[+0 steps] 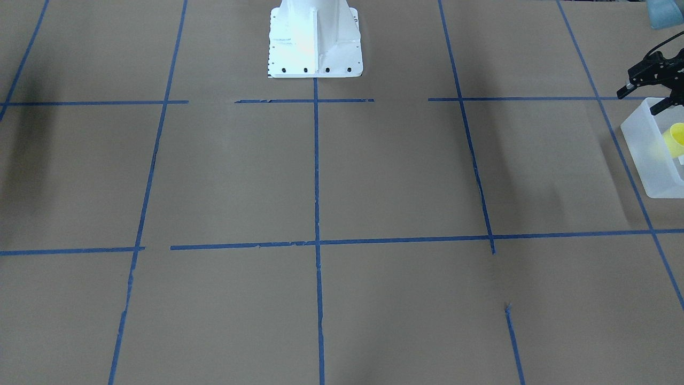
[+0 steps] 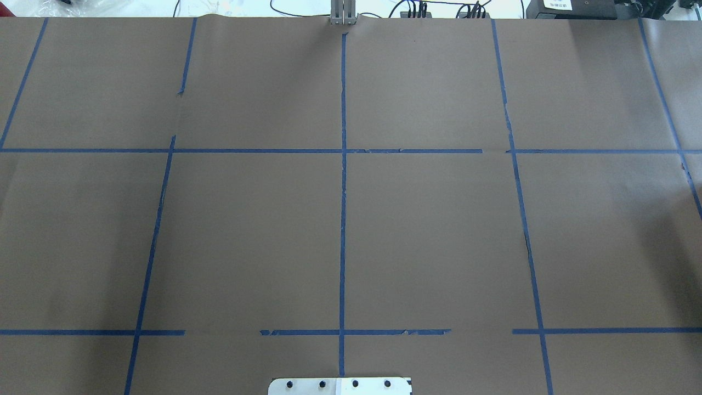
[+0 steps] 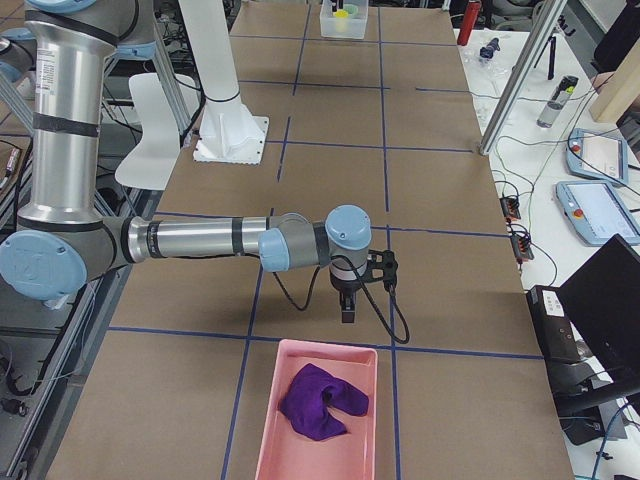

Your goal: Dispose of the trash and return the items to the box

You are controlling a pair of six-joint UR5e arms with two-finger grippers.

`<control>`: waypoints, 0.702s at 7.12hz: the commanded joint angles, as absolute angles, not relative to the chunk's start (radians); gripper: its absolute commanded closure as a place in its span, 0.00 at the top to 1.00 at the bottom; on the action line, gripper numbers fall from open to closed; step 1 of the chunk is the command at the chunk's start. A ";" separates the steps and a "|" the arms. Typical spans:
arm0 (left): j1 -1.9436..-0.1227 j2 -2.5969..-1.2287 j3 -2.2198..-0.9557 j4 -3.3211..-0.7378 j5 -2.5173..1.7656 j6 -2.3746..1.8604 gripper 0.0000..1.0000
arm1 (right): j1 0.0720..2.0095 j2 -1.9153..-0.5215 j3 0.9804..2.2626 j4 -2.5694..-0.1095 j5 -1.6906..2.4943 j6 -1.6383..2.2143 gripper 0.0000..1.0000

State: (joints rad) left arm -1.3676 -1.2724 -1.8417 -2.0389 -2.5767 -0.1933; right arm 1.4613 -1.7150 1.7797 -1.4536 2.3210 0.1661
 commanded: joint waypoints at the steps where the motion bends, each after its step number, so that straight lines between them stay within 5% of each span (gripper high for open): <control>1: -1.365 -1.325 -1.893 -1.827 -2.469 -0.192 1.00 | 1.450 -1.717 1.773 -1.456 2.319 0.164 1.00; 3: -1.382 -1.377 -1.910 -1.624 -2.358 -0.067 1.00 | 1.444 -1.717 1.772 -1.456 2.321 0.164 1.00; 5: -1.425 -1.489 -1.777 -1.592 -2.345 -0.002 1.00 | 1.443 -1.717 1.769 -1.457 2.319 0.164 1.00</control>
